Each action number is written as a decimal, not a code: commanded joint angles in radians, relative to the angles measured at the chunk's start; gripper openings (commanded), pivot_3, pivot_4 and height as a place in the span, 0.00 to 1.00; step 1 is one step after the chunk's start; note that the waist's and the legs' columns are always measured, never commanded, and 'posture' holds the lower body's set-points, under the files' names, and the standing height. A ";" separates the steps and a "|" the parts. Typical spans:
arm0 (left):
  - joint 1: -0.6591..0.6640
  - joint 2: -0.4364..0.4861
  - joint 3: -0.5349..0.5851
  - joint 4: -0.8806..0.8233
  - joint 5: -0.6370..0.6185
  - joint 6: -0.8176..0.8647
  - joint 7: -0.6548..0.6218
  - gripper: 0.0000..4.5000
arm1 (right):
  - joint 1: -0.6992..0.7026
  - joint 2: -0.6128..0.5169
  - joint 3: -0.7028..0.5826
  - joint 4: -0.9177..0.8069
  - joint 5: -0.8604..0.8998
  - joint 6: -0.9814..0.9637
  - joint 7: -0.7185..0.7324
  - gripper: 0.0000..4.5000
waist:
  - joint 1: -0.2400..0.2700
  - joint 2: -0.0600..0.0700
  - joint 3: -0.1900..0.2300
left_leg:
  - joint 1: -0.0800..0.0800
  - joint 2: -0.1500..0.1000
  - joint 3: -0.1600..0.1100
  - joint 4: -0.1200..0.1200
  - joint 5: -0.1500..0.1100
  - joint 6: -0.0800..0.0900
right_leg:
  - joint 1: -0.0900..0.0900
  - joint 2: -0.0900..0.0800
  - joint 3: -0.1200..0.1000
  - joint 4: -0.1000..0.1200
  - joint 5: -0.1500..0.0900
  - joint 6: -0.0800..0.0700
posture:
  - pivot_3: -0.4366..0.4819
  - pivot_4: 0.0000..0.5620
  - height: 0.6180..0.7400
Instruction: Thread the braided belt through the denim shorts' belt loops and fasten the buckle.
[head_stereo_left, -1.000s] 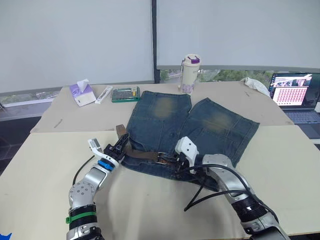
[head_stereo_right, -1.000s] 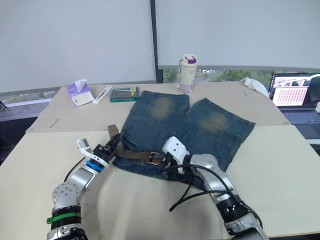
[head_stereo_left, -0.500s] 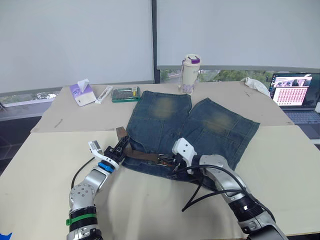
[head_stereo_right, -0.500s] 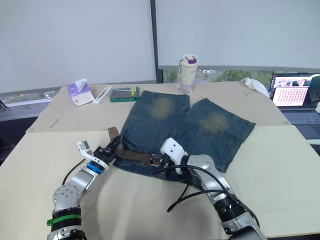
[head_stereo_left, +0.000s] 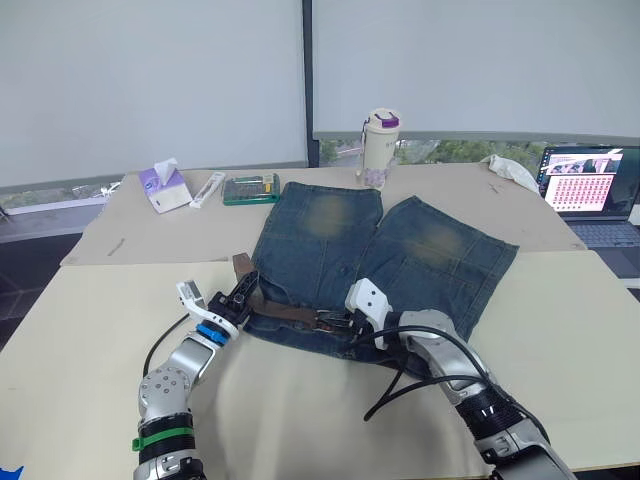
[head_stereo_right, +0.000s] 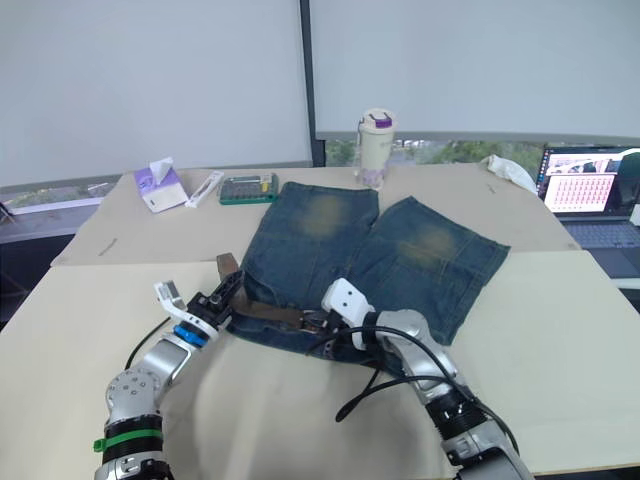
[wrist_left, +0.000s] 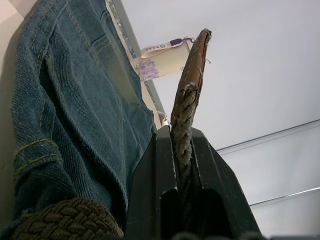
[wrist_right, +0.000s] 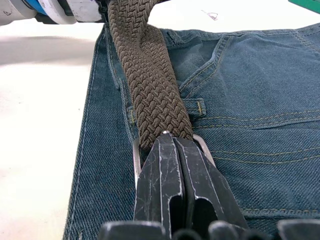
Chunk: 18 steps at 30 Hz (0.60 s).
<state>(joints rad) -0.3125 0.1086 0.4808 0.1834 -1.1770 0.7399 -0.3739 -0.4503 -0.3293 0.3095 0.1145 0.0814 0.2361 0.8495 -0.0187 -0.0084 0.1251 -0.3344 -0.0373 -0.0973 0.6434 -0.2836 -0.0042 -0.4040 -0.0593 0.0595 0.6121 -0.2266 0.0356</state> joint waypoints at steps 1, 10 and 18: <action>0.002 0.007 0.003 -0.044 -0.005 -0.007 -0.003 0.00 | 0.001 -0.009 0.031 0.049 -0.036 0.010 0.008 0.00 | 0.000 0.000 0.000 | 0.000 0.000 0.000 0.000 0.000 0.000 | 0.000 0.000 0.000 0.000 0.000 0.000 | 0.48 0.27 1.00; -0.027 0.029 -0.028 -0.091 0.043 -0.048 -0.029 0.00 | -0.003 -0.051 0.105 0.064 -0.088 0.100 0.051 0.00 | 0.001 0.000 -0.002 | 0.000 0.000 0.000 0.000 0.000 0.000 | 0.001 0.000 0.000 0.000 0.000 0.000 | 0.48 0.27 1.00; -0.068 0.024 0.016 -0.110 0.033 -0.146 -0.075 0.00 | -0.028 -0.105 0.185 0.099 -0.174 0.340 0.035 0.00 | 0.002 -0.002 -0.014 | 0.002 0.000 -0.001 0.000 0.000 0.000 | 0.002 0.000 -0.001 -0.001 0.000 0.000 | 0.48 0.27 1.00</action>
<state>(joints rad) -0.3562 0.1217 0.4354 0.1211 -1.1079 0.6532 -0.4304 -0.5472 -0.3828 0.4183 0.0999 0.0009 0.4188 0.8911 -0.0168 -0.0109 0.1111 -0.3324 -0.0375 -0.0981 0.6430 -0.2838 -0.0044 -0.4014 -0.0594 0.0585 0.6110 -0.2269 0.0351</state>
